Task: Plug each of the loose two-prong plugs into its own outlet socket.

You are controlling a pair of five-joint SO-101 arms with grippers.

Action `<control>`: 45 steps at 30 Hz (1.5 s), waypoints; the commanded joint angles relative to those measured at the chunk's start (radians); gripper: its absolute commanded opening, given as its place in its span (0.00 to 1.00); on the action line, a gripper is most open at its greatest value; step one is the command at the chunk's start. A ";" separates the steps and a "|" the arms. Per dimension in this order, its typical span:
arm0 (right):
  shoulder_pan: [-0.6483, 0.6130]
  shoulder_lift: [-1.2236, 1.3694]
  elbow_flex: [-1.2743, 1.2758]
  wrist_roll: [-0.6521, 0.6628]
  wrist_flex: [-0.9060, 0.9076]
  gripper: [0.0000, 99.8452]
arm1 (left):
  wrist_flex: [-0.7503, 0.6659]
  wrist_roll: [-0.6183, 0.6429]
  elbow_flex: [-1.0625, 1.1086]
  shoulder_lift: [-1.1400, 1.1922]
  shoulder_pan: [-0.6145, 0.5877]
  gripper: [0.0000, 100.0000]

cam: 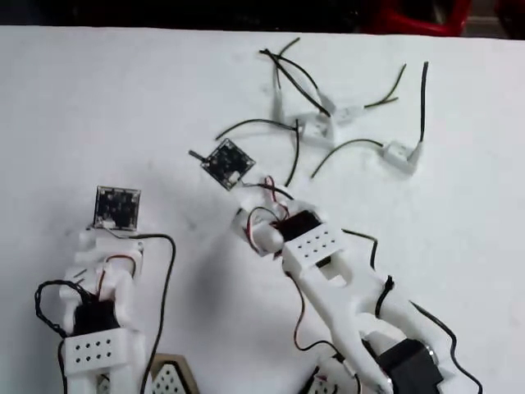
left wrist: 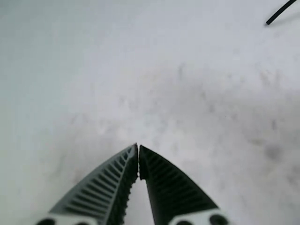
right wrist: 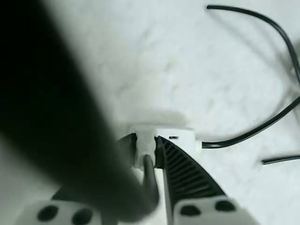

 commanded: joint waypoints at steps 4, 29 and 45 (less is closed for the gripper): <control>-0.007 -0.002 -0.014 0.006 -0.027 0.02 | -0.021 -0.008 -0.008 -0.010 0.016 0.03; -0.002 0.122 0.011 0.006 -0.027 0.02 | -0.021 -0.008 -0.008 -0.010 0.016 0.03; -0.002 0.053 -0.051 -0.077 0.108 0.16 | -0.026 -0.008 -0.008 -0.010 0.012 0.03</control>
